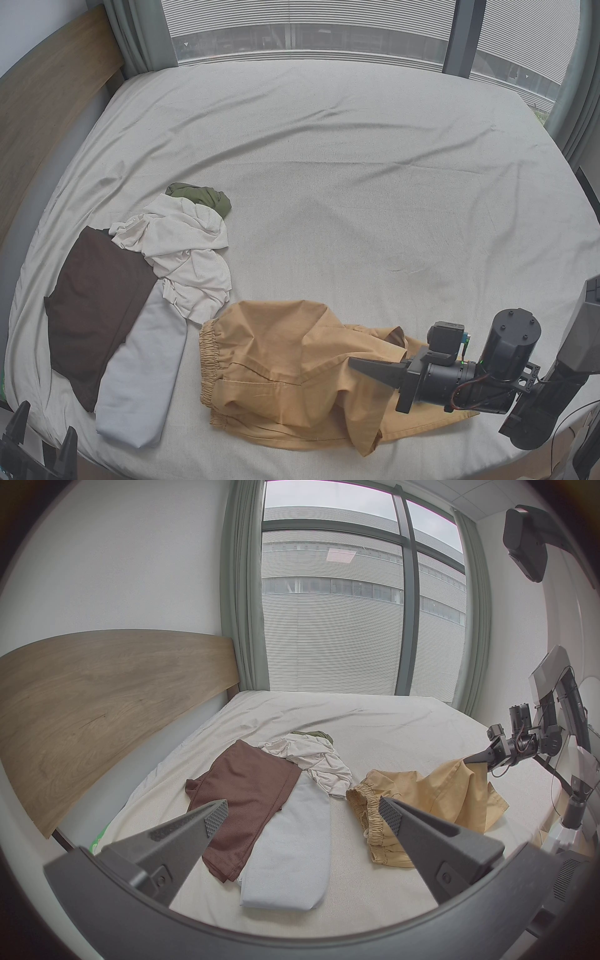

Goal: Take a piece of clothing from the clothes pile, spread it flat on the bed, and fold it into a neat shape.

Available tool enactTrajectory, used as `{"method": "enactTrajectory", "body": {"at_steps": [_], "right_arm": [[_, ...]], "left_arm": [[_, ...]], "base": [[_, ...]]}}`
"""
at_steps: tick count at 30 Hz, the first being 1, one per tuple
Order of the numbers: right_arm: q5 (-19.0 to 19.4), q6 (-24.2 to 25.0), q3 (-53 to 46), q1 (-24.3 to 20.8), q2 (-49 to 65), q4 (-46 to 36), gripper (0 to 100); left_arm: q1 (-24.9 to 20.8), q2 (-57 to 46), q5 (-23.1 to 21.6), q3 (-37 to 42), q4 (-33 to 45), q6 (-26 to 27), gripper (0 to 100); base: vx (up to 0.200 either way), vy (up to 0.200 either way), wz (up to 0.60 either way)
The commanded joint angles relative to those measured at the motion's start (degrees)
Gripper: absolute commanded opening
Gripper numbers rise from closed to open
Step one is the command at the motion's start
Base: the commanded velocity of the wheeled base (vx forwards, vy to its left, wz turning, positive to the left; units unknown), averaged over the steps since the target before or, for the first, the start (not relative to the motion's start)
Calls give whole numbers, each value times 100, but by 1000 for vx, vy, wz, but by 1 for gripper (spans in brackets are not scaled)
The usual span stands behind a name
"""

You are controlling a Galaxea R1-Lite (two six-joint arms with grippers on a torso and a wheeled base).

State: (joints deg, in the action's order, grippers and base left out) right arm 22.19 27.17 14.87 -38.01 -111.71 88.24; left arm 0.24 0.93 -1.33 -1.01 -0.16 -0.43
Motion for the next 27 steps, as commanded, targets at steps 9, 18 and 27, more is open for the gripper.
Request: {"method": "enactTrajectory", "body": {"at_steps": [9,18,27], "right_arm": [[321,-212,-248,655,625,1,0],[761,-265,-441,1481,651,1,0],[875,-274,-441,1788,695,1,0]], "left_arm": [[2,-93,-8,101,-2,-1,100],[2,-93,-17,101,-11,-10,100],[2,-93,-17,101,-11,-10,100]], "base": [[0,0,0],[0,0,0],[0,0,0]]}}
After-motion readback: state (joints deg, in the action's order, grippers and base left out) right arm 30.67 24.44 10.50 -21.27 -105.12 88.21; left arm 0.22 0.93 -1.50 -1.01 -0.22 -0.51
